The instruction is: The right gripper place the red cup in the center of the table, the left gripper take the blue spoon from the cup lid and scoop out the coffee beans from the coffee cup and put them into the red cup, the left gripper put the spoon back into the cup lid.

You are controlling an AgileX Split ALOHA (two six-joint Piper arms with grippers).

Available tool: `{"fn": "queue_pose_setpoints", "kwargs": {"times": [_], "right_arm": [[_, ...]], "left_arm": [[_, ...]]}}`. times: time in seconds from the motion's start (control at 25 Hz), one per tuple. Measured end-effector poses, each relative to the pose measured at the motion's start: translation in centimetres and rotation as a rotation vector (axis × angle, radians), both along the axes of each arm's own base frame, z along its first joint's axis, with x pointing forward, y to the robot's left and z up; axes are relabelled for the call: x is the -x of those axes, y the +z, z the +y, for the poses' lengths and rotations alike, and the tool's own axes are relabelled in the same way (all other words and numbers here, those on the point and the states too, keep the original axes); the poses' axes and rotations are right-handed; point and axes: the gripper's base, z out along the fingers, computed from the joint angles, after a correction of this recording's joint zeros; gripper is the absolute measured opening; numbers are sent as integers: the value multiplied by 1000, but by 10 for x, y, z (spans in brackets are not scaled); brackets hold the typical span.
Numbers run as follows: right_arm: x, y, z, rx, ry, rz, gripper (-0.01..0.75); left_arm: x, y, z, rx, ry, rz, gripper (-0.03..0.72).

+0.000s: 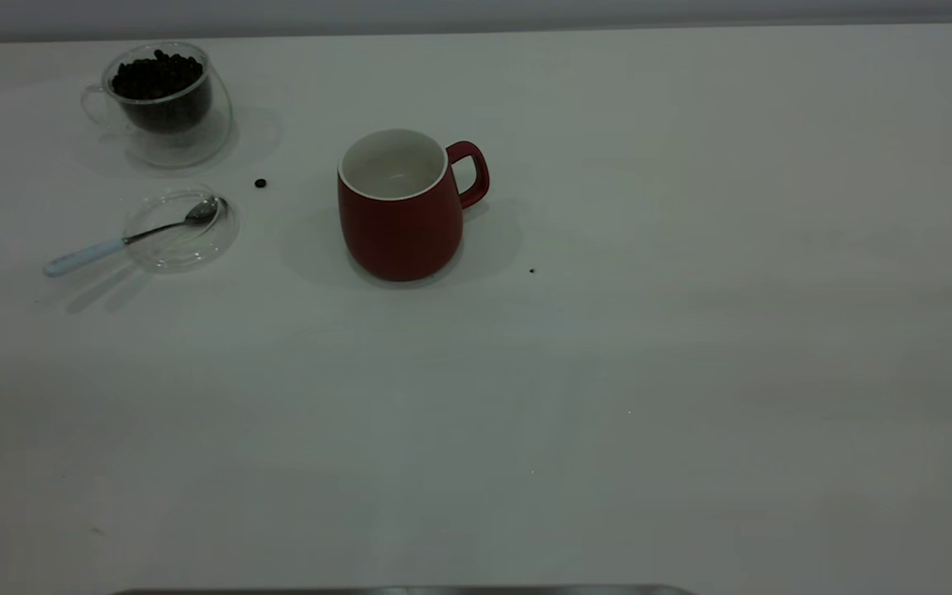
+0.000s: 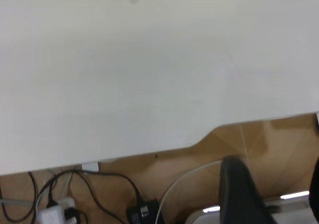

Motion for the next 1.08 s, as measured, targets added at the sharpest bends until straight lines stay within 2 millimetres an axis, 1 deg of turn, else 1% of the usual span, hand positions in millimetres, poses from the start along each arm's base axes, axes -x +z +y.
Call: {"fn": "queue_pose_setpoints", "kwargs": {"times": [0.16,0.32,0.4,0.64,1.08], "right_arm": [[0,0,0,0,0,0,574],[0,0,0,0,0,0,574],[0,0,0,0,0,0,574],[0,0,0,0,0,0,574],[0,0,0,0,0,0,574]], "left_arm": [[9,1,1,5,1,-62,400],[31,0,2,16,3,-218,400],[38,-1,3,16,11,-245,400],[38,-1,1,10,68,-244,400],[38,-1,1,10,70,-246,400]]}}
